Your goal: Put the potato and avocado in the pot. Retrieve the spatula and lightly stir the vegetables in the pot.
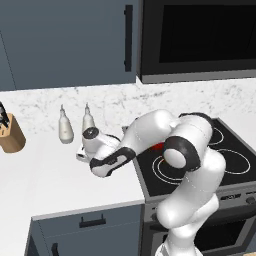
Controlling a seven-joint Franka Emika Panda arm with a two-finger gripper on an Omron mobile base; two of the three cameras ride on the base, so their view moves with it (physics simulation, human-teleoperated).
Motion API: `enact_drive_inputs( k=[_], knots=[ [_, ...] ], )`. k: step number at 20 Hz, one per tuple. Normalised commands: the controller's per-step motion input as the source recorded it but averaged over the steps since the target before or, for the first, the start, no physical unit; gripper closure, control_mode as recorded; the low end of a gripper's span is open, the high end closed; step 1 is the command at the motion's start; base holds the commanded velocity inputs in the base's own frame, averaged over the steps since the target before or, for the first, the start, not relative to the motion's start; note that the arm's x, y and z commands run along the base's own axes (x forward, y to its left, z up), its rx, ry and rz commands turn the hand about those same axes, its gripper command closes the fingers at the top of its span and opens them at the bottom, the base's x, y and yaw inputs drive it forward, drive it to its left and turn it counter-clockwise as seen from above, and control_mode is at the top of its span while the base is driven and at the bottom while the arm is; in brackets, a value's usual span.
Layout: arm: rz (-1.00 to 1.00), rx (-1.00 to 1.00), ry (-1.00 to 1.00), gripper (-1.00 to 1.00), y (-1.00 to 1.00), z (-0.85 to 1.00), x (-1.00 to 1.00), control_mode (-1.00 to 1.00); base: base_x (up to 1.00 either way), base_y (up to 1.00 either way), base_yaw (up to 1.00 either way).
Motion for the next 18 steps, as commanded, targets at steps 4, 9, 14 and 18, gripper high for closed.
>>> enact_drive_inputs(
  k=[4, 9, 14, 18],
  knots=[
    [-0.24, 0.09, -0.04, 1.00, -0.02, 0.76, -0.59, -1.00, 0.00, 0.00, 0.00],
    [-0.29, 0.12, 0.00, 1.00, -0.04, 0.61, -0.54, -1.00, 0.00, 0.00, 0.00],
    [-0.35, 0.14, 0.01, 1.00, -0.06, 0.51, -0.53, -1.00, 0.00, 0.00, 0.00],
    [-0.35, 0.17, 0.01, 1.00, -0.25, 0.16, -0.43, -1.00, 0.00, 0.00, 0.00]
  ],
)
